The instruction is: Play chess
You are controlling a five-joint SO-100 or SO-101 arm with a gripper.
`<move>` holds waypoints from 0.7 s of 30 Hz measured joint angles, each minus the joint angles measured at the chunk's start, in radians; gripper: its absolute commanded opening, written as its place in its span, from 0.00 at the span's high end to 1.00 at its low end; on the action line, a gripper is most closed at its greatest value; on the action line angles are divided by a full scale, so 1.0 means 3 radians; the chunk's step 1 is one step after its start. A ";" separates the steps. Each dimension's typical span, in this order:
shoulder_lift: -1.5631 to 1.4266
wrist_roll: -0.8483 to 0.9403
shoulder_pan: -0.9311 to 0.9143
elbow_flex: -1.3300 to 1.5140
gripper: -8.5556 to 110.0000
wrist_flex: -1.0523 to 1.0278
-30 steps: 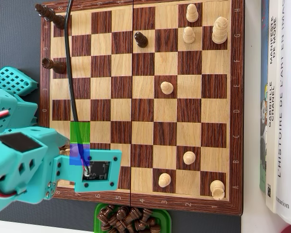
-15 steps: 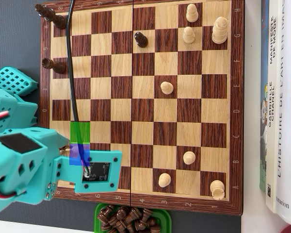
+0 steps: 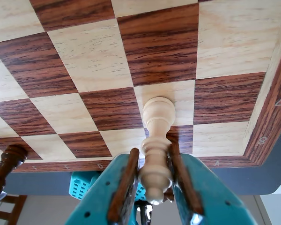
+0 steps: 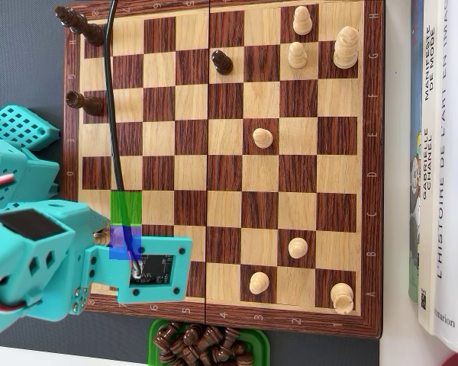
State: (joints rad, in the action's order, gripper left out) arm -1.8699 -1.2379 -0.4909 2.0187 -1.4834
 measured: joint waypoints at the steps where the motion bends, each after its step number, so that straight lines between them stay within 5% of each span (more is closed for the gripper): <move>1: 0.0000 0.0000 0.0000 0.0000 0.87 0.0000; 21: -0.0138 0.0000 0.0000 0.0000 0.86 0.0000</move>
State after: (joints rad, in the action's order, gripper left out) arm -1.9113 -1.2379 -0.4909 2.0187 -1.4834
